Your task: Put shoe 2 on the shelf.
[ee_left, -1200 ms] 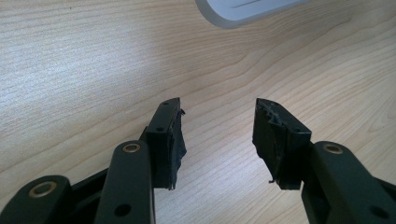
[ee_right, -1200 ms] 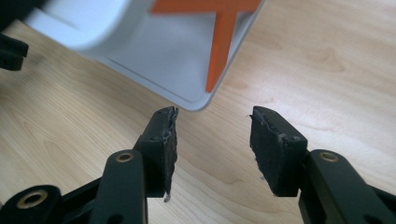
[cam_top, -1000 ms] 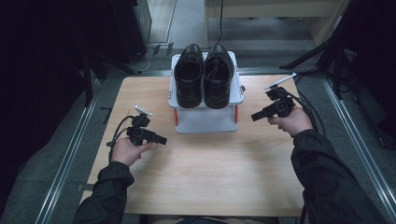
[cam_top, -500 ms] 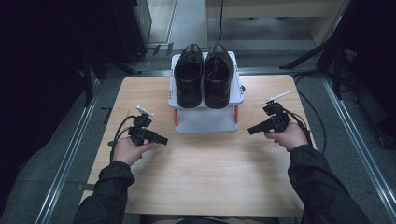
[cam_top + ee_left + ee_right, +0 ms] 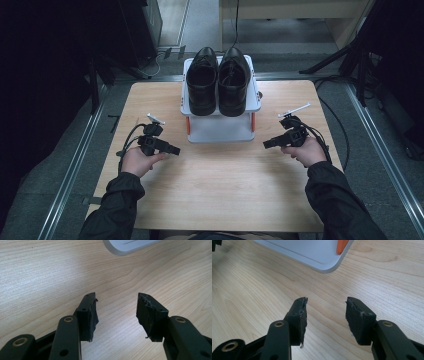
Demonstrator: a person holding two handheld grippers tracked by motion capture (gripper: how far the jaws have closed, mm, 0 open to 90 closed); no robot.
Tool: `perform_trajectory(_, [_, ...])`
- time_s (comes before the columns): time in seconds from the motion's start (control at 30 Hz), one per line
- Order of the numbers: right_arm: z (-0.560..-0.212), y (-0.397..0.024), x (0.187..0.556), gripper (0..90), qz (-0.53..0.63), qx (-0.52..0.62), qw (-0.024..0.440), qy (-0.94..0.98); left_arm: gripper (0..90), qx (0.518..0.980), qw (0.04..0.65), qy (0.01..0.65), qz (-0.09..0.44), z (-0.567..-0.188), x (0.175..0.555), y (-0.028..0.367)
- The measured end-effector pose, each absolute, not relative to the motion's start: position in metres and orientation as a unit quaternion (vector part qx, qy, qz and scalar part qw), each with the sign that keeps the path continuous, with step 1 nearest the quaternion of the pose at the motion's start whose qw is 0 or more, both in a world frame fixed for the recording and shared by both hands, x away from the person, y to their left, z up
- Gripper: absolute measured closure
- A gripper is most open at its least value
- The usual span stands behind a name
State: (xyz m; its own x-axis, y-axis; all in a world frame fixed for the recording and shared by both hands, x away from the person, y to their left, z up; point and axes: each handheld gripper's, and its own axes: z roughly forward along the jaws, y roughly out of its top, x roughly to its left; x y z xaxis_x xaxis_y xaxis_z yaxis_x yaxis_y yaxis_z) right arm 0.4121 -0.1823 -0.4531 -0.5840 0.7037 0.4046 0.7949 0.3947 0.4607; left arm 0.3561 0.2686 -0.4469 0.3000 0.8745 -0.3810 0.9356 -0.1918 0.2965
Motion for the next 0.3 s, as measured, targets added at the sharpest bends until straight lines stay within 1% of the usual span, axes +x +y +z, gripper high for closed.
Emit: perform_trajectory(0.3, [-0.4544,-0.1801,0.4115,52.0,-0.323,-0.444,0.070,-0.833,49.6,0.769,0.243,0.588,-0.063,-0.4461,0.3563,0.2703])
